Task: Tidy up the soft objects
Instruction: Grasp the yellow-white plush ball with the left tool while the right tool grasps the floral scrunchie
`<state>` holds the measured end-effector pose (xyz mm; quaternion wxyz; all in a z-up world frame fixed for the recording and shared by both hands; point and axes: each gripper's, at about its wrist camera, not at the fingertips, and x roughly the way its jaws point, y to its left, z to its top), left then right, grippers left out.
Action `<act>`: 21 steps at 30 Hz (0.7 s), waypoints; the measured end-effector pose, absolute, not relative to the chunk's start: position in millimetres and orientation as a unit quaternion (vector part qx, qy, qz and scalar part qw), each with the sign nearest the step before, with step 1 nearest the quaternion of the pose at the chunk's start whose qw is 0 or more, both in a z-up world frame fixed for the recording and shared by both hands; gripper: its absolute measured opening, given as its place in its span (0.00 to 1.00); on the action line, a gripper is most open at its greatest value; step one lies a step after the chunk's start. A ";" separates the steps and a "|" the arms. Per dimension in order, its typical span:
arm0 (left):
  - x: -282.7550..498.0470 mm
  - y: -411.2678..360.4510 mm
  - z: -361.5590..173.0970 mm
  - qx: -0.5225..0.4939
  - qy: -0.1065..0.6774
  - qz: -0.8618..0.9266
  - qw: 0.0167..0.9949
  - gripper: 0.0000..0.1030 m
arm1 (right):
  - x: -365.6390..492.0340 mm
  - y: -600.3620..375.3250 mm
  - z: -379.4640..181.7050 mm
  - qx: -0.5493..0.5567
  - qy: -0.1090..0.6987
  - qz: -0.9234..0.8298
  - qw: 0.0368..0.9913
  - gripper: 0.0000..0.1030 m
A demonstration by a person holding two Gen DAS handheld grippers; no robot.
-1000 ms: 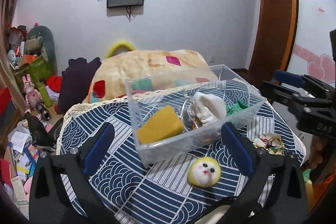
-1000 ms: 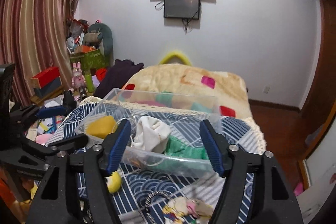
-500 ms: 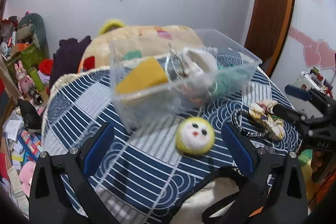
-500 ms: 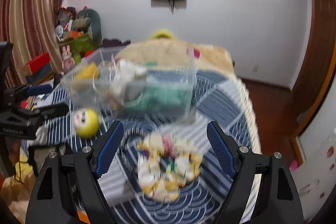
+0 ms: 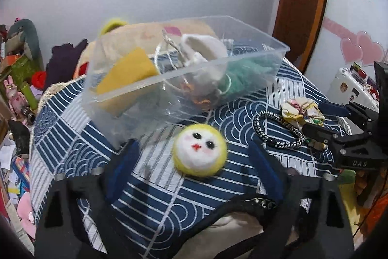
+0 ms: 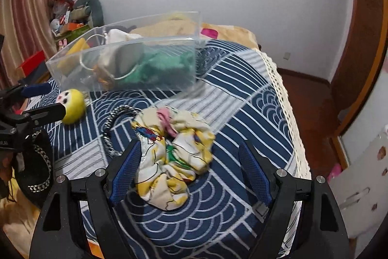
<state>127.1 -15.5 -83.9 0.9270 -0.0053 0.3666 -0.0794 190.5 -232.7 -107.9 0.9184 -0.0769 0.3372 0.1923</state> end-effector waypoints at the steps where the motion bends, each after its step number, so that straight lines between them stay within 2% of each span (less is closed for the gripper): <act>1: 129.9 -15.6 -86.6 -0.009 0.373 -0.080 0.924 0.74 | 189.4 -233.2 -108.4 -0.071 0.340 0.195 0.917 0.76; 2: 131.7 -15.3 -89.0 -0.012 0.377 -0.079 0.923 0.68 | 189.7 -234.3 -108.6 -0.065 0.340 0.197 0.917 0.74; 4: 134.3 -13.4 -93.5 -0.021 0.383 -0.079 0.920 0.59 | 187.2 -234.2 -108.0 -0.067 0.338 0.197 0.918 0.55; 5: 135.2 -12.0 -95.5 -0.027 0.386 -0.080 0.919 0.53 | 186.3 -233.6 -107.7 -0.066 0.339 0.203 0.916 0.50; 7: 135.5 -8.9 -98.3 -0.040 0.388 -0.089 0.917 0.44 | 184.2 -231.3 -108.0 -0.067 0.341 0.214 0.913 0.33; 10: 131.2 -8.2 -97.3 -0.036 0.378 -0.091 0.921 0.44 | 181.8 -226.4 -108.7 -0.080 0.337 0.218 0.912 0.24; 21: 109.4 7.1 -64.6 -0.040 0.338 -0.081 0.937 0.43 | 179.6 -218.5 -78.2 -0.076 0.295 0.230 0.924 0.21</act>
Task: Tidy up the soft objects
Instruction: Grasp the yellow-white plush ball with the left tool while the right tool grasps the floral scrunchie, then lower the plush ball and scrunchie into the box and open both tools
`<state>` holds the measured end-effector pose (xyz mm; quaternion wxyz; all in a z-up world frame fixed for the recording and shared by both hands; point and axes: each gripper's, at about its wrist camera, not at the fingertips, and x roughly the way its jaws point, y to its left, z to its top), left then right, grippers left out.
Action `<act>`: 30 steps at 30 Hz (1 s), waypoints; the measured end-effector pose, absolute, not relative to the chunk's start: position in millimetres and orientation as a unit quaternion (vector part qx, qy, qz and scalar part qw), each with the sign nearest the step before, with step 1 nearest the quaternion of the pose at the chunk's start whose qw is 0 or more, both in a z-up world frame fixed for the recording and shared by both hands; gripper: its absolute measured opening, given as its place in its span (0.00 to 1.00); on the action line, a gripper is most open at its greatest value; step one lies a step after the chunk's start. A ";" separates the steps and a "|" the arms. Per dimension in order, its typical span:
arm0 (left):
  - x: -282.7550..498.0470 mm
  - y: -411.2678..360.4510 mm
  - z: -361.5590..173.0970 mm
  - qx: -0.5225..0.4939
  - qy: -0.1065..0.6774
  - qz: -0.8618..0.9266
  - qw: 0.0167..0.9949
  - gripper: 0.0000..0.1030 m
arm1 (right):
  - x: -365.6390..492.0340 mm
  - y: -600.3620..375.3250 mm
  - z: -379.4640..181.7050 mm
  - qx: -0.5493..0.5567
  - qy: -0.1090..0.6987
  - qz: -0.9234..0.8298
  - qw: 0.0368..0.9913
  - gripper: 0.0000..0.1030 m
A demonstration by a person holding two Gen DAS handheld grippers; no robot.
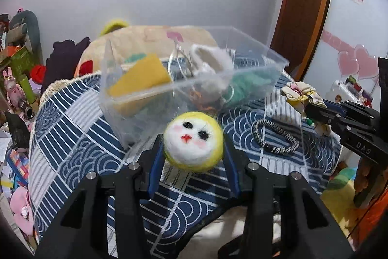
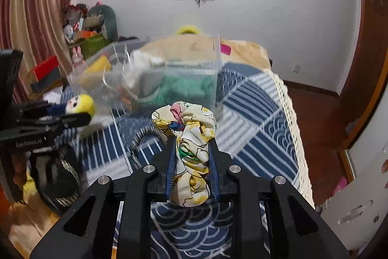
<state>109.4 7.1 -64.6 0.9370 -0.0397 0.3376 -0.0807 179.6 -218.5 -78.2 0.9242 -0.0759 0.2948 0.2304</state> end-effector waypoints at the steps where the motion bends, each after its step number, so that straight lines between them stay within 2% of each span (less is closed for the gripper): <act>1: 107.6 8.8 -59.4 -0.040 0.331 -0.079 0.940 0.43 | 180.0 -217.1 -74.2 -0.072 0.290 0.232 0.926 0.21; 15: 127.7 8.5 -3.1 -0.021 0.272 -0.060 0.960 0.43 | 203.8 -185.2 -21.2 -0.071 0.217 0.232 0.945 0.21; 23: 154.7 -1.7 -12.5 -0.009 0.285 -0.057 0.957 0.44 | 221.5 -172.5 -15.8 -0.067 0.211 0.227 0.948 0.21; 30: 179.0 -4.3 -28.5 -0.004 0.306 -0.048 0.951 0.44 | 241.3 -156.3 -32.6 -0.079 0.240 0.225 0.941 0.21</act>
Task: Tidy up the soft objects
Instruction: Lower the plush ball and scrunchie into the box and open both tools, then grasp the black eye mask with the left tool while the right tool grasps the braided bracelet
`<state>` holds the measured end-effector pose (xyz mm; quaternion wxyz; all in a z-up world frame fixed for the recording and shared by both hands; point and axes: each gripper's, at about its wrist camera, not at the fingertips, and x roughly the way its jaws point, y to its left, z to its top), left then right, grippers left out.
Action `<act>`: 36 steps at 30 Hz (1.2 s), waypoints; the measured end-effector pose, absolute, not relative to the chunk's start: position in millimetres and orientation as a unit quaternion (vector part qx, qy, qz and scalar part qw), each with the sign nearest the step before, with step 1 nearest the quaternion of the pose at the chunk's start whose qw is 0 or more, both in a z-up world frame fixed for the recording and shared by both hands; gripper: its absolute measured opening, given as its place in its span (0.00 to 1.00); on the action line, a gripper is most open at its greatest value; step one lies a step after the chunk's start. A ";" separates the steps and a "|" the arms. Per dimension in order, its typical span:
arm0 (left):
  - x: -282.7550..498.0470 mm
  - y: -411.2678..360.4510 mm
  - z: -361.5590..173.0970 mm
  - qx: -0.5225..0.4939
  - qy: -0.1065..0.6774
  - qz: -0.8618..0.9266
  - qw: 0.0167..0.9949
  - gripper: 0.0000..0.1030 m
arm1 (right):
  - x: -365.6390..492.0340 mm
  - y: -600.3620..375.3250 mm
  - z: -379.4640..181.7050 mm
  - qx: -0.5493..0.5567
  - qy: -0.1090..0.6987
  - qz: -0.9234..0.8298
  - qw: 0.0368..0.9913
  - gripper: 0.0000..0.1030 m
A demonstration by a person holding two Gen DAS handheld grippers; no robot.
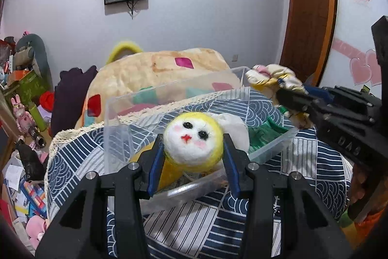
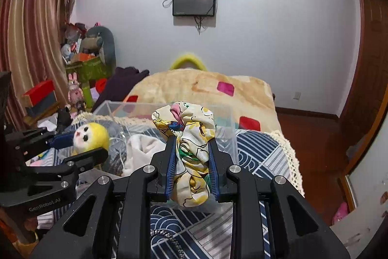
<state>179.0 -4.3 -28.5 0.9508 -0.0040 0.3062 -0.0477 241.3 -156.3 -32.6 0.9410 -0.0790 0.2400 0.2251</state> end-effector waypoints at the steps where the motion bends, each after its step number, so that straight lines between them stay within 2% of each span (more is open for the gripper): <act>1: 181.8 -4.0 -30.6 -0.004 0.310 -0.047 0.949 0.44 | 243.8 -156.4 -34.2 -0.080 0.244 0.226 0.940 0.21; 9: 188.0 -7.2 -40.6 0.002 0.321 -0.048 0.946 0.44 | 257.7 -151.8 -51.3 -0.082 0.280 0.230 0.928 0.24; 12: 186.5 -7.6 -40.5 0.005 0.319 -0.047 0.947 0.48 | 256.7 -152.2 -52.6 -0.089 0.280 0.228 0.928 0.24; 14: 184.9 -7.7 -39.7 0.003 0.319 -0.046 0.947 0.55 | 256.5 -153.3 -52.1 -0.088 0.281 0.229 0.928 0.26; 16: 182.9 -6.4 -38.4 -0.002 0.319 -0.047 0.947 0.60 | 257.6 -153.9 -51.6 -0.087 0.285 0.229 0.927 0.34; 22: 172.7 -4.4 -32.3 0.003 0.311 -0.038 0.950 0.60 | 252.7 -155.2 -49.2 -0.084 0.283 0.239 0.925 0.59; 24: 168.1 -4.5 -28.5 0.003 0.306 -0.040 0.951 0.62 | 247.8 -154.4 -46.8 -0.089 0.280 0.243 0.925 0.61; 31: 145.2 0.6 -10.9 -0.004 0.285 -0.041 0.958 0.79 | 230.2 -157.5 -34.0 -0.093 0.257 0.249 0.929 0.74; 36: 119.6 6.0 -5.8 -0.009 0.280 -0.044 0.959 0.80 | 213.3 -168.3 -25.0 -0.086 0.244 0.259 0.931 0.78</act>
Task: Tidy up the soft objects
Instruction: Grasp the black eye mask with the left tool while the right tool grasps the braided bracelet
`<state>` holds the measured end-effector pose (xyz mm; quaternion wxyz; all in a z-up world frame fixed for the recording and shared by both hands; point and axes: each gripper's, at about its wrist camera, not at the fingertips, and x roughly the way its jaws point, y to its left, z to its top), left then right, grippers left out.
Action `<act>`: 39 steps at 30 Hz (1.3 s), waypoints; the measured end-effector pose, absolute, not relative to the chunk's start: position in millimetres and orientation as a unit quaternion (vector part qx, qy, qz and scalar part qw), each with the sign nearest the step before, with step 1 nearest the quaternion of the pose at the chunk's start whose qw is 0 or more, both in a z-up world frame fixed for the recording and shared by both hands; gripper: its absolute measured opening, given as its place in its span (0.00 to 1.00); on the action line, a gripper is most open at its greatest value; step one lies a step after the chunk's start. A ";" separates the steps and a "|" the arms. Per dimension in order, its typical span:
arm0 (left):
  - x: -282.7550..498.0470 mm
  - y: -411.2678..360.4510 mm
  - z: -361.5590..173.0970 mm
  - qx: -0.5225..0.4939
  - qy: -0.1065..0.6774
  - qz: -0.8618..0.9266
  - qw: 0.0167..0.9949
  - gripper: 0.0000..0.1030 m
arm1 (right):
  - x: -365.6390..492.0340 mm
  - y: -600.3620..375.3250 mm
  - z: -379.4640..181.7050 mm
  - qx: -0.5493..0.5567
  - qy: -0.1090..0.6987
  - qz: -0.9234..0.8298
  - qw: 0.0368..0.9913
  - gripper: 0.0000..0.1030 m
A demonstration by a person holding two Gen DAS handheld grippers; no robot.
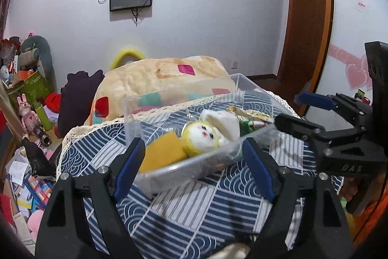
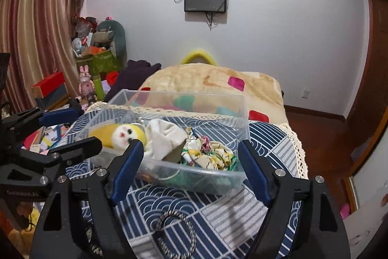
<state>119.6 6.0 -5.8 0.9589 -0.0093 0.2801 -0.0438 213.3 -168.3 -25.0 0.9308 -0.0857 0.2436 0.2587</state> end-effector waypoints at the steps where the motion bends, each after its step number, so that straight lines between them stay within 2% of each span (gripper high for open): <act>1: 115.3 6.8 -6.1 -0.010 0.280 -0.043 0.959 0.81 | 210.0 -170.3 -24.8 -0.087 0.241 0.259 0.931 0.79; 6: 93.8 8.7 -15.3 -0.015 0.295 -0.045 0.954 0.83 | 191.7 -181.1 -29.2 -0.102 0.241 0.258 0.930 0.79; 14: 64.4 -11.0 -37.0 -0.031 0.319 -0.062 0.945 1.00 | 168.9 -194.0 -53.1 -0.128 0.262 0.239 0.926 0.80; 18: 60.1 -30.9 -51.9 -0.039 0.338 -0.081 0.937 1.00 | 163.9 -202.2 -66.4 -0.120 0.282 0.238 0.922 0.80; 26: 63.4 -48.9 -89.4 0.041 0.363 -0.041 0.930 1.00 | 166.6 -207.7 -97.9 -0.089 0.331 0.243 0.908 0.79; 33: 61.6 -9.2 -107.4 -0.036 0.389 -0.054 0.919 1.00 | 173.6 -193.1 -114.0 -0.091 0.349 0.257 0.897 0.78; 35: 60.2 -0.9 -113.7 -0.060 0.393 -0.063 0.916 1.00 | 175.6 -190.0 -115.7 -0.095 0.350 0.260 0.895 0.71; 37: 55.8 4.9 -117.8 -0.076 0.386 -0.068 0.917 1.00 | 177.6 -187.2 -117.2 -0.099 0.352 0.261 0.893 0.53; 38: 52.9 5.7 -118.1 -0.075 0.380 -0.066 0.920 0.98 | 177.7 -186.5 -117.7 -0.103 0.351 0.260 0.894 0.51; 39: 49.2 5.1 -118.3 -0.073 0.374 -0.066 0.922 0.97 | 176.2 -186.1 -117.8 -0.106 0.348 0.259 0.895 0.44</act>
